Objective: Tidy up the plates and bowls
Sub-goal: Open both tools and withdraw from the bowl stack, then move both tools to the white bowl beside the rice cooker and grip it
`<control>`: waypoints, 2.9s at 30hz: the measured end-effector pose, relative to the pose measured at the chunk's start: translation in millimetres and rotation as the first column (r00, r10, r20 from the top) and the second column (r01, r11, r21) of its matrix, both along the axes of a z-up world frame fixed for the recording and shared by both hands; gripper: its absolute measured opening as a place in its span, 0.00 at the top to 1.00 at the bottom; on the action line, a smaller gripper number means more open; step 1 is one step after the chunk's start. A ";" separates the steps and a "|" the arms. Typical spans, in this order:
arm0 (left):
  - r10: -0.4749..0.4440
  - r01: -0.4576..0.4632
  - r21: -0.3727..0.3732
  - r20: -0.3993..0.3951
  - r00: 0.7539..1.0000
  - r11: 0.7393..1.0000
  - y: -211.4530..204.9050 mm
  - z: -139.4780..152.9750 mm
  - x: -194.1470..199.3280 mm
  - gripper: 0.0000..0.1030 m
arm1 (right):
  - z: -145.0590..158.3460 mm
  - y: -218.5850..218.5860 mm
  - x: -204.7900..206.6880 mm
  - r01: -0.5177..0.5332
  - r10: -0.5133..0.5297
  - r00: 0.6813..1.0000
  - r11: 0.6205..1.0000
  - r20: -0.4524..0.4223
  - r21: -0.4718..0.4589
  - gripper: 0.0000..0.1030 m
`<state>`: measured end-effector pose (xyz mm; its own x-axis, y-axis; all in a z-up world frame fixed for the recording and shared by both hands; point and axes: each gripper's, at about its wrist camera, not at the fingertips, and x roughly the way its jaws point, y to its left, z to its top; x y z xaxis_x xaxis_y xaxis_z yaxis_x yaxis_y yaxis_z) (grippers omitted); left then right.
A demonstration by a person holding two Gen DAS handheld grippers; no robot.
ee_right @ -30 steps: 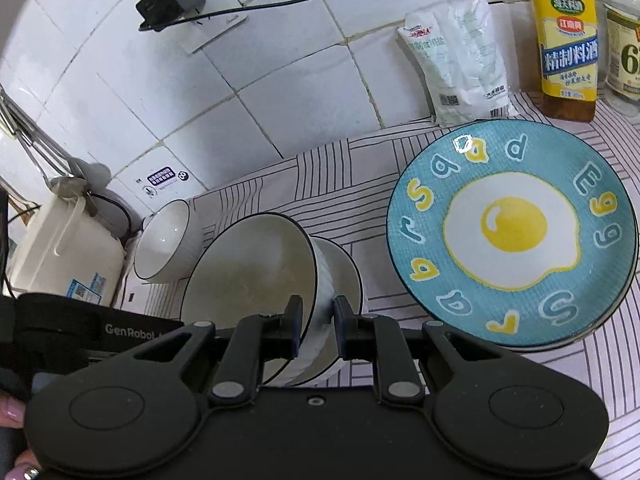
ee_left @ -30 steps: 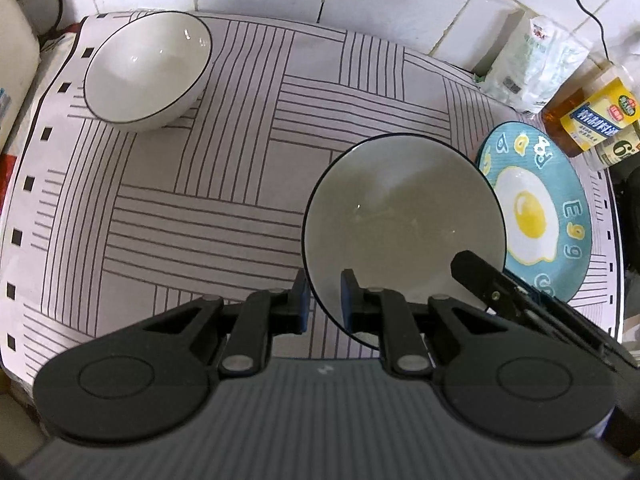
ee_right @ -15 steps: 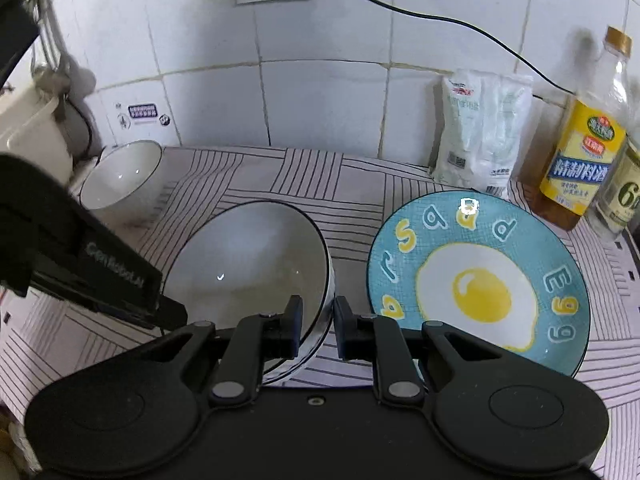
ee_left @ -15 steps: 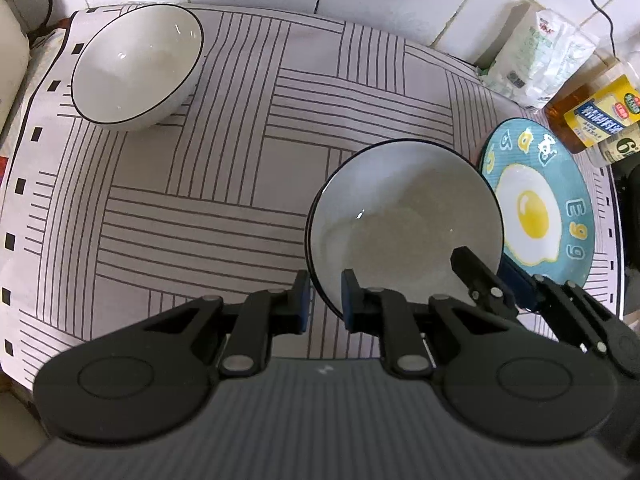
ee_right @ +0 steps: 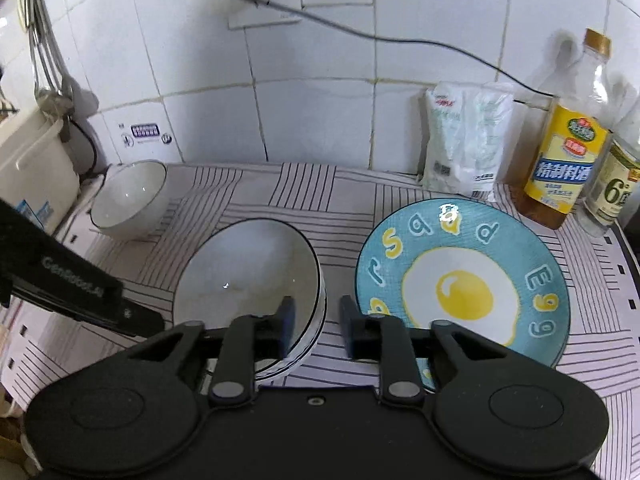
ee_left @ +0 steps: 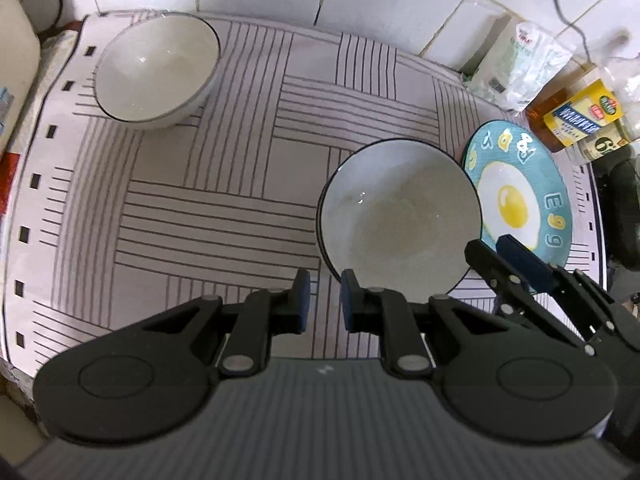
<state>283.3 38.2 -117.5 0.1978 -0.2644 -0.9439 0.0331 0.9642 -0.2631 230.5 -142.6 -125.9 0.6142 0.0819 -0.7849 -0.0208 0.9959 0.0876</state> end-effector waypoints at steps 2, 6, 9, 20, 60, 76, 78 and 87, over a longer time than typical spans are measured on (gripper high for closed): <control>-0.004 0.004 -0.004 0.016 1.000 1.000 5.3 8.8 -4.5 0.86 | 5.1 -0.9 -3.8 0.002 -0.002 1.000 1.000 0.002 0.005 0.70; -0.011 0.011 -0.011 0.041 0.999 1.000 14.9 24.1 -12.8 0.86 | 17.5 0.4 -8.0 -0.006 0.006 1.000 1.000 -0.002 0.028 0.70; -0.027 0.028 -0.022 0.063 0.998 0.999 22.2 36.1 -17.4 0.86 | 31.1 7.1 -12.2 -0.047 0.047 0.999 0.999 -0.003 0.022 0.70; 0.013 -0.016 0.016 0.161 0.987 1.000 68.4 77.2 -35.9 0.73 | 75.0 39.4 -23.5 -0.147 0.142 0.988 0.985 0.069 0.087 0.49; 0.150 -0.166 0.027 0.294 0.944 0.986 192.1 -53.9 104.8 0.36 | -53.9 157.5 145.7 0.055 -0.028 0.994 0.963 -0.106 0.262 0.49; 0.203 -0.203 -0.014 0.147 0.968 0.979 193.2 -78.8 123.1 0.93 | -66.9 157.5 159.8 0.103 -0.052 0.984 0.948 -0.171 0.302 0.84; 0.201 -0.205 0.011 0.160 0.966 0.979 188.1 -76.7 122.0 0.93 | -69.1 158.3 161.9 0.110 -0.060 0.983 0.949 -0.173 0.296 0.84; 0.191 -0.199 0.050 0.139 0.972 0.979 176.9 -47.3 102.5 0.93 | -51.6 143.3 147.6 0.122 -0.058 0.979 0.936 -0.196 0.332 0.84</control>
<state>385.9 215.1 -164.8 0.3645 -0.1486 -0.9193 -0.1267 0.9701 -0.2070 378.1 0.8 -177.5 0.4825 0.3146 -0.8175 0.1152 0.9024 0.4153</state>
